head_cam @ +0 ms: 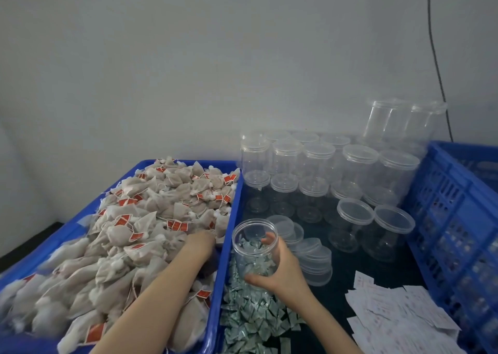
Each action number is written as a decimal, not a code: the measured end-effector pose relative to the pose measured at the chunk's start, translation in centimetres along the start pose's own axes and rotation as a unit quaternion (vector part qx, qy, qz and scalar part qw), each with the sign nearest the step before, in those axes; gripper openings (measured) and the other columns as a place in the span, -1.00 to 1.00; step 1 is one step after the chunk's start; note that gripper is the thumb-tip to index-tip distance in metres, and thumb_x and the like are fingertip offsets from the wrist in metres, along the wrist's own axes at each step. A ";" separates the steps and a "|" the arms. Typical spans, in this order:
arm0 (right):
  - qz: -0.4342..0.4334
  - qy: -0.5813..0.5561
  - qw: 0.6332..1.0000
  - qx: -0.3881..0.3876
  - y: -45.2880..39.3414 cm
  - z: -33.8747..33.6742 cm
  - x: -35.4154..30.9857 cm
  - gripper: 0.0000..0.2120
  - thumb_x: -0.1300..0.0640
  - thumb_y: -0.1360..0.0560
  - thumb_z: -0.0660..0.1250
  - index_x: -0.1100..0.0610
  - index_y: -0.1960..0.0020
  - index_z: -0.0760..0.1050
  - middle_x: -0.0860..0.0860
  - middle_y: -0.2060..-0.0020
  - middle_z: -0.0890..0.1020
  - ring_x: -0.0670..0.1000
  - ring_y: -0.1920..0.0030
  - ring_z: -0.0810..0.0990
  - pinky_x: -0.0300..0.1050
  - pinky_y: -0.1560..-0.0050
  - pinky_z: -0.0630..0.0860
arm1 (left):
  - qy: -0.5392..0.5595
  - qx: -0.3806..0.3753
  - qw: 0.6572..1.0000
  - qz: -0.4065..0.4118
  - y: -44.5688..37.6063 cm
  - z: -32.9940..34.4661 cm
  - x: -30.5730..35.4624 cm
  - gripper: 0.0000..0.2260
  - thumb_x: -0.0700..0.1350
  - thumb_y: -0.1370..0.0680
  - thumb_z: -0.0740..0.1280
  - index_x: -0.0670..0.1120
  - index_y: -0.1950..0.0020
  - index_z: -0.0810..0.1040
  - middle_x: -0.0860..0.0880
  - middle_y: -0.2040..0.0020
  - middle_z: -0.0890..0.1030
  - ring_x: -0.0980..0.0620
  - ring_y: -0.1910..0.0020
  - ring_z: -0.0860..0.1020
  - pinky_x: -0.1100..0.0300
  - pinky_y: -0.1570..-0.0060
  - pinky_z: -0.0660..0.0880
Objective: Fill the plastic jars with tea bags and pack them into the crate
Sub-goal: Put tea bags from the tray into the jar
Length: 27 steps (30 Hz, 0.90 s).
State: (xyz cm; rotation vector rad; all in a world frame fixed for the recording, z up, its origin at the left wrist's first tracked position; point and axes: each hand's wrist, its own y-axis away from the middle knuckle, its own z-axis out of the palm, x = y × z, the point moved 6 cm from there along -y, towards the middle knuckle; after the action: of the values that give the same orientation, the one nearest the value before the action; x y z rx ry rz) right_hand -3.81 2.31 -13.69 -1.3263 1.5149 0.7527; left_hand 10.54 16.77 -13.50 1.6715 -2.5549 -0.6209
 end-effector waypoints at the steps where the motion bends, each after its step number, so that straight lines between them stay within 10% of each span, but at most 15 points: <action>1: 0.001 -0.002 1.000 0.000 0.0 0.0 0.0 -0.10 -0.20 -0.10 0.58 -0.28 -0.33 0.21 -0.28 -0.27 0.46 -0.31 -0.27 0.43 -0.41 -0.19 0.37 | -0.002 -0.006 1.000 0.000 0.0 0.1 0.1 -0.73 -0.13 -0.53 0.31 -0.10 -0.23 0.54 -0.06 -0.22 0.55 -0.04 -0.20 0.53 0.09 -0.14 0.48; 10: 0.020 -0.020 1.000 0.000 0.0 0.0 0.8 -0.05 -0.19 -0.08 0.59 -0.17 -0.39 0.26 -0.25 -0.27 0.47 -0.24 -0.28 0.46 -0.23 -0.28 0.44 | 0.183 0.163 0.969 0.020 1.1 -4.1 -1.7 -0.86 -0.11 -0.57 0.28 0.05 0.17 0.39 0.08 0.19 0.50 0.12 0.23 0.50 0.27 0.30 0.39; 16: 0.024 0.000 1.000 -0.002 -0.3 0.0 1.1 -0.16 -0.21 -0.10 0.59 -0.39 -0.25 0.22 -0.32 -0.27 0.45 -0.29 -0.29 0.43 -0.27 -0.27 0.40 | 0.383 0.433 0.809 0.107 5.9 -9.3 -2.5 -0.95 -0.09 -0.53 0.35 0.06 0.08 0.51 0.19 0.18 0.56 0.25 0.22 0.53 0.39 0.25 0.42; 19: 0.024 0.004 1.000 -0.001 -0.5 0.1 1.3 -0.20 -0.19 -0.10 0.59 -0.41 -0.21 0.22 -0.30 -0.25 0.46 -0.29 -0.28 0.43 -0.32 -0.22 0.40 | 0.500 0.394 0.741 0.215 7.1 -10.1 -0.8 -0.80 -0.18 -0.50 0.39 0.13 0.12 0.51 0.22 0.19 0.59 0.26 0.16 0.56 0.36 0.17 0.51; 27: 0.002 -0.014 1.000 0.014 -0.7 0.1 1.1 -0.13 -0.11 -0.13 0.60 -0.23 -0.36 0.29 -0.24 -0.26 0.52 -0.28 -0.26 0.47 -0.27 -0.21 0.45 | 0.462 0.260 0.780 0.333 6.8 -8.8 3.6 -0.77 -0.19 -0.47 0.43 0.17 0.15 0.54 0.22 0.17 0.63 0.23 0.14 0.58 0.36 0.11 0.51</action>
State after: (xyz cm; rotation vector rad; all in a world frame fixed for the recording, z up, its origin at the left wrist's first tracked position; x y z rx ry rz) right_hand -3.10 1.84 -14.63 -1.2873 1.5023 0.7475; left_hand 5.09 13.21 -3.81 0.6355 -2.2753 0.8152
